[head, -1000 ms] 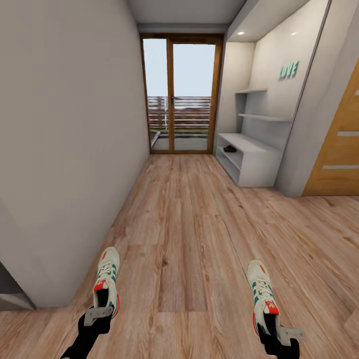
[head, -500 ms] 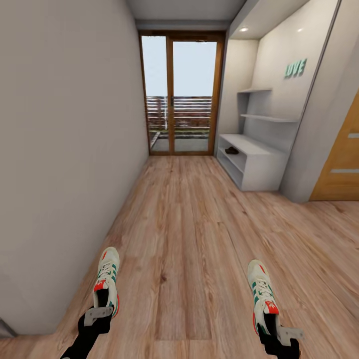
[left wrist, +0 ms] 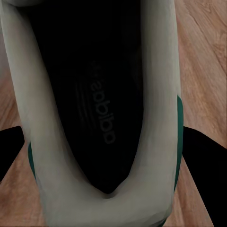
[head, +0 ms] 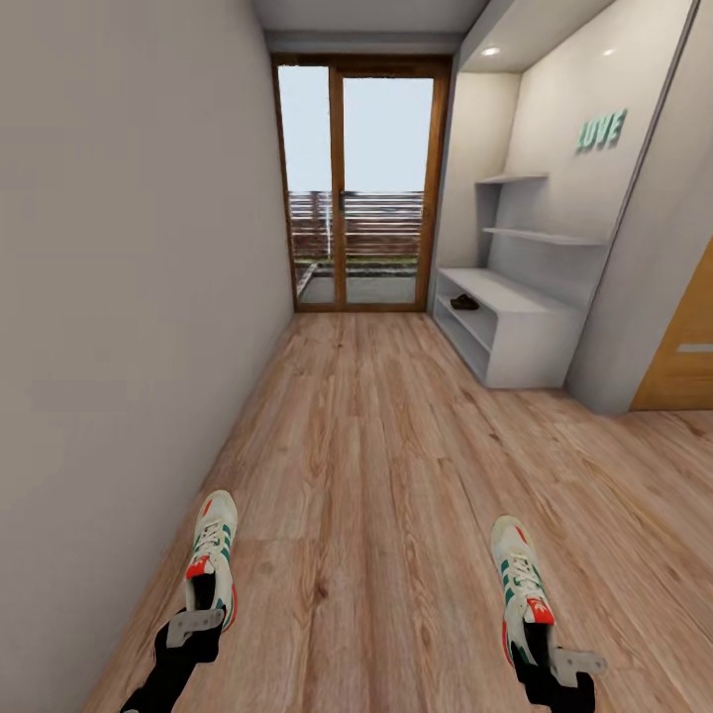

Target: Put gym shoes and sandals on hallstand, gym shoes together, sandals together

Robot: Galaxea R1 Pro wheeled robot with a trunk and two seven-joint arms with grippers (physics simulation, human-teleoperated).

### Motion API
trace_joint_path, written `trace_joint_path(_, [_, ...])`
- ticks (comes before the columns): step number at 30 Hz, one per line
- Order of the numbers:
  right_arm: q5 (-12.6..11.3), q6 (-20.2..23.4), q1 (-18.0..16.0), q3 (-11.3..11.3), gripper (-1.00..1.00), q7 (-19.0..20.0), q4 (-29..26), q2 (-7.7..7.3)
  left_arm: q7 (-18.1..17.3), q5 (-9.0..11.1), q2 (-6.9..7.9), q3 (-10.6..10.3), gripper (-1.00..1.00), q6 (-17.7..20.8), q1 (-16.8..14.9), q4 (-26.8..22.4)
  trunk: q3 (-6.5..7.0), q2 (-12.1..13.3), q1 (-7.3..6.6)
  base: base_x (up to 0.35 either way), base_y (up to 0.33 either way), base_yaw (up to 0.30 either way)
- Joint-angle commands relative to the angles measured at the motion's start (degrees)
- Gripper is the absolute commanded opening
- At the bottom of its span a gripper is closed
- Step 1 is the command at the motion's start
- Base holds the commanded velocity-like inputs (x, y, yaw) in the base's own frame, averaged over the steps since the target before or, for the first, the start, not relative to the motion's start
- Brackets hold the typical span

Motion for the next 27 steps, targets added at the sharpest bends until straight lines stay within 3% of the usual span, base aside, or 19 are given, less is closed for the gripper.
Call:
trace_joint_path(1, [-0.5, -0.2, 0.0, -0.1, -1.0, 0.5, 0.0, 0.0, -0.6, 0.2, -0.02, 0.3, -1.0, -0.1, 0.0, 0.0, -0.05, 0.0, 0.02, 0.339, 0.0, 0.0])
trace_joint_path(27, [-0.6, -0.2, 0.0, -0.1, -1.0, 0.5, 0.0, 0.0, -0.6, 0.2, -0.01, 0.3, -1.0, -0.1, 0.0, 0.0, -0.05, 0.0, 0.02, 0.339, 0.0, 0.0])
